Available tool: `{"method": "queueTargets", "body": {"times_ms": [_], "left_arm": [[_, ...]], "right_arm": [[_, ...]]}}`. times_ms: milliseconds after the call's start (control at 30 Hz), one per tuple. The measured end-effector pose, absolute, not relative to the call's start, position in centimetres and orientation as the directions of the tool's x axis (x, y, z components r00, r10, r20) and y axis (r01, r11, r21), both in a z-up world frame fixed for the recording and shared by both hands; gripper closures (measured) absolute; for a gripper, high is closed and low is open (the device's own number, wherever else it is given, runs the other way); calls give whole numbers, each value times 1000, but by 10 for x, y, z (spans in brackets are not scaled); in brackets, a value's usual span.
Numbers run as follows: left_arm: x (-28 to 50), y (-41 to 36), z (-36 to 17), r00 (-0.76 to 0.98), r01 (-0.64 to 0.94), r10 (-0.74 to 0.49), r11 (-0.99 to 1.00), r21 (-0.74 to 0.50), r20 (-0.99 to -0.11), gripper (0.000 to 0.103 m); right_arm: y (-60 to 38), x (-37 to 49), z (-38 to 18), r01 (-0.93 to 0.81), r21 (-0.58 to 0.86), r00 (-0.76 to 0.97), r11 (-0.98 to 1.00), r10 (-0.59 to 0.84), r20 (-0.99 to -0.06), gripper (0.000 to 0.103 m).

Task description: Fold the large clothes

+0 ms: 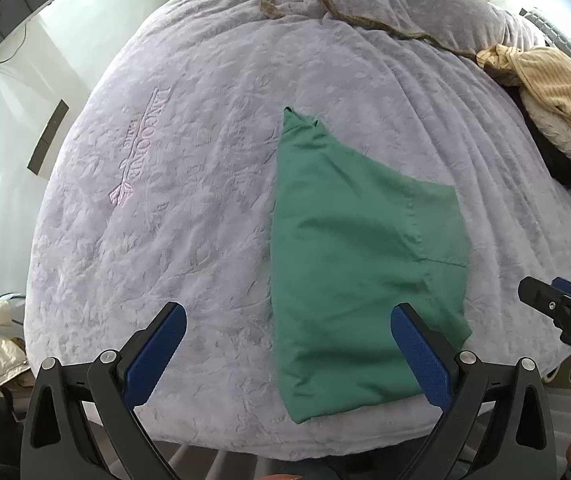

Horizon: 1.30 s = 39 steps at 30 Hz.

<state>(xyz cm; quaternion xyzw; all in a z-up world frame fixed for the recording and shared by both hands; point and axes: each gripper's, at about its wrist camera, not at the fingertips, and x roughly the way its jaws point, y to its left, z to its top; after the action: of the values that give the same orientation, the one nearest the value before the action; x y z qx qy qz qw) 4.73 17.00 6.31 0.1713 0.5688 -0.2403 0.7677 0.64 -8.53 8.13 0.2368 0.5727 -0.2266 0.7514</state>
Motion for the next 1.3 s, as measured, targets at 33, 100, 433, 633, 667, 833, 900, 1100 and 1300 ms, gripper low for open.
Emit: {"method": "queueTargets", "body": {"times_ms": [33,100,433,633,667,833,900,1100,1300], "left_arm": [[46,169,66,238,566,-175,824,-10,-955,1],[43,166,71,245,569,-175,822,-4,-954,1],[30,154,78,293,599,-166,800,45,-942,1],[28,151,75,284,599,-161,799,43,-945,1],[28,151,75,283,599,-161,800,43,-945,1],[27,150,75,286,597,-164,801,41,-944,1],[27,151,75,288,595,-164,802,42,-944,1],[27,151,76,282,592,-166,805,35,-945,1],[25,152,76,284,590,-166,807,36,-944,1]], "right_arm": [[-84,7,85,607,91,247,789,-78,-966,15],[-81,7,92,605,80,254,792,-96,-962,14],[-77,3,92,619,56,235,784,-117,-965,0],[-77,2,89,632,60,230,773,-113,-966,0],[-77,2,88,632,61,230,772,-112,-967,0],[-77,2,87,630,56,226,775,-114,-967,0],[-76,3,86,629,55,225,775,-113,-968,0],[-74,3,86,629,55,224,775,-113,-968,0],[-74,3,86,632,56,224,773,-113,-968,0]]}}
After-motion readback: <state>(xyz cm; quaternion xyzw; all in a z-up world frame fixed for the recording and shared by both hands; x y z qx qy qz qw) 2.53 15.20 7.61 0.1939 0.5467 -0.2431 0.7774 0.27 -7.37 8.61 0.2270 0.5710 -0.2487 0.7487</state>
